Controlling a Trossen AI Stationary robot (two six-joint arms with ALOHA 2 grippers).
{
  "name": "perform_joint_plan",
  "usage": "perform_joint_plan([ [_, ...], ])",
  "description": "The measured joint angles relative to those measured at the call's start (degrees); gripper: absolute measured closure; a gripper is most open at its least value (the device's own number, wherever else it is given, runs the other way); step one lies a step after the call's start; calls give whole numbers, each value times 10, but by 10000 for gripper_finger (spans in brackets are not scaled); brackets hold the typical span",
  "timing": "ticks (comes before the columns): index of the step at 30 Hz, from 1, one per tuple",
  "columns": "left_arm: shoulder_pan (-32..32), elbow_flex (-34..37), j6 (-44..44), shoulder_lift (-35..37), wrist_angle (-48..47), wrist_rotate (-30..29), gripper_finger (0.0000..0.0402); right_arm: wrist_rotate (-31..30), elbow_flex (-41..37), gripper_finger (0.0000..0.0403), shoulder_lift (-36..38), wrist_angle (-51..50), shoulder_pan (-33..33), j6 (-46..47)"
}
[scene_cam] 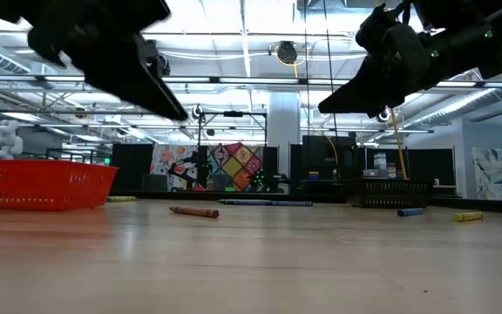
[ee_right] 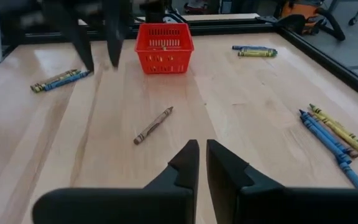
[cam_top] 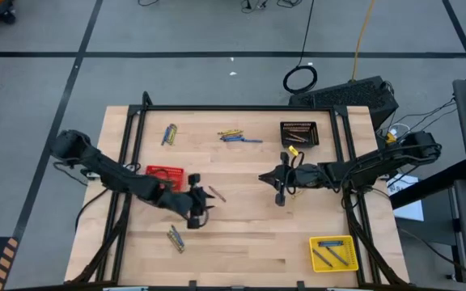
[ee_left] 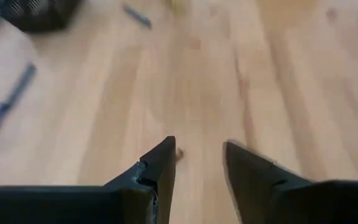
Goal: Sort crayons
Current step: Put the brown crayon into the black bin
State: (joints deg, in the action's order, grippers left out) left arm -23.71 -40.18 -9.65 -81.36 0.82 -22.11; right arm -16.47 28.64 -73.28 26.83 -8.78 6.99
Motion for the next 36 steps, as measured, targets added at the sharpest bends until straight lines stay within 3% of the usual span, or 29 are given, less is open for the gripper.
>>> perform_joint_plan([
  [11,100,-36,43,-71,-11,162,265,0,0,387,-1,0,0,24],
  [16,131,-35,44,-90,-59,166,265,0,0,387,-1,-1,0,24],
  [23,148,-36,42,-112,-54,190,262,0,0,387,-1,-1,0,24],
  [32,151,-36,67,-132,-60,164,173,0,0,387,-1,-1,0,24],
  [36,152,-36,90,-149,-63,163,173,0,0,387,-1,-1,0,24],
])
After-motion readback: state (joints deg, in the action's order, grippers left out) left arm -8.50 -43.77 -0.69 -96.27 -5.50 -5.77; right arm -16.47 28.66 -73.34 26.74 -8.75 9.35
